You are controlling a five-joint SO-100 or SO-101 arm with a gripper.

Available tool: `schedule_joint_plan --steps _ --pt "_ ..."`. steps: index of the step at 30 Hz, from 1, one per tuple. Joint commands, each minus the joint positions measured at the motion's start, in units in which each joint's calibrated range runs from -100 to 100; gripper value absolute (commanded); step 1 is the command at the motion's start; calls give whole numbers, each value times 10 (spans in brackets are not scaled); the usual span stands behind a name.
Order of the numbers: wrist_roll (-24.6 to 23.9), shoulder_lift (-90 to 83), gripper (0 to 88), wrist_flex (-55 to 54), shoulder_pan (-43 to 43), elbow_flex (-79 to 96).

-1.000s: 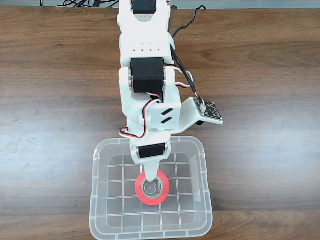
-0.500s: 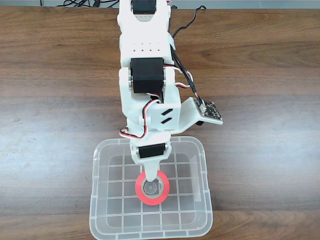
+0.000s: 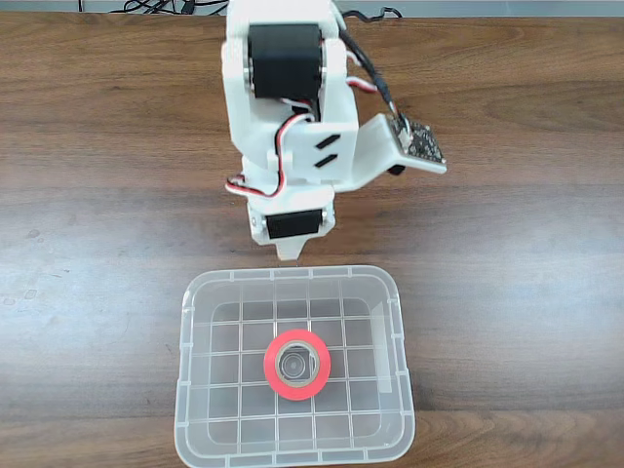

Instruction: Grab the tape and place it in the box.

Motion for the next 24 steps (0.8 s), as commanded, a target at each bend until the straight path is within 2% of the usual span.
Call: schedule_joint_plan --steps 1,8,16,24 --pt "0 -144 13 42 14 -39" --pt "5 -318 13 42 15 123" --pt "4 -606 13 38 8 505" --pt "0 -864 13 -173 -15 935"
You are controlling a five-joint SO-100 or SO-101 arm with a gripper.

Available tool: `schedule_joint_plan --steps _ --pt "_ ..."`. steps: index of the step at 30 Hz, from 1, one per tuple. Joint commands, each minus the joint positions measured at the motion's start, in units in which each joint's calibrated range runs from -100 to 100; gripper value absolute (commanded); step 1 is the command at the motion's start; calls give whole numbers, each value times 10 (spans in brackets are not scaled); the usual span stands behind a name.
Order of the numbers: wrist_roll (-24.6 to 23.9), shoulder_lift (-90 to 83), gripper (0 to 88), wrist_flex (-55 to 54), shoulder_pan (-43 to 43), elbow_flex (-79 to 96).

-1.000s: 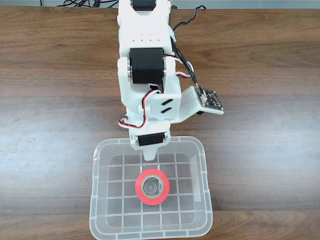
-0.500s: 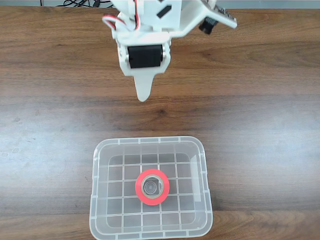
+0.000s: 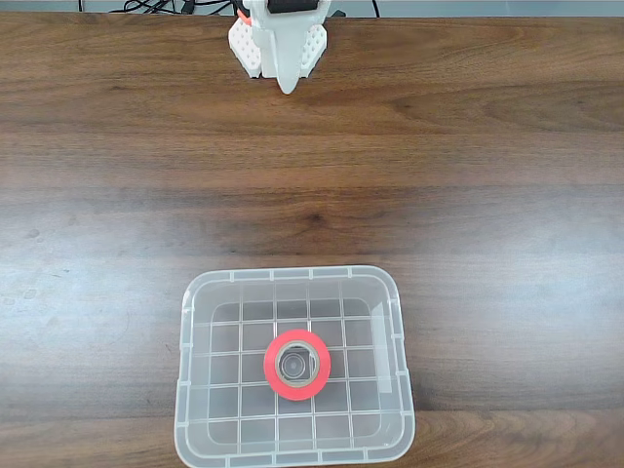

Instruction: Grab the tape and place it in the box.

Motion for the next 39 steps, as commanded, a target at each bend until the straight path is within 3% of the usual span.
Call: schedule_joint_plan --steps 1,6,14,27,39 --pt "-4 -184 13 -160 0 276" --pt "1 -322 14 -274 -5 503" --pt "-16 -493 13 -285 2 698" --pt "-63 -551 12 -262 2 730" --pt "-60 -551 14 -262 2 730"
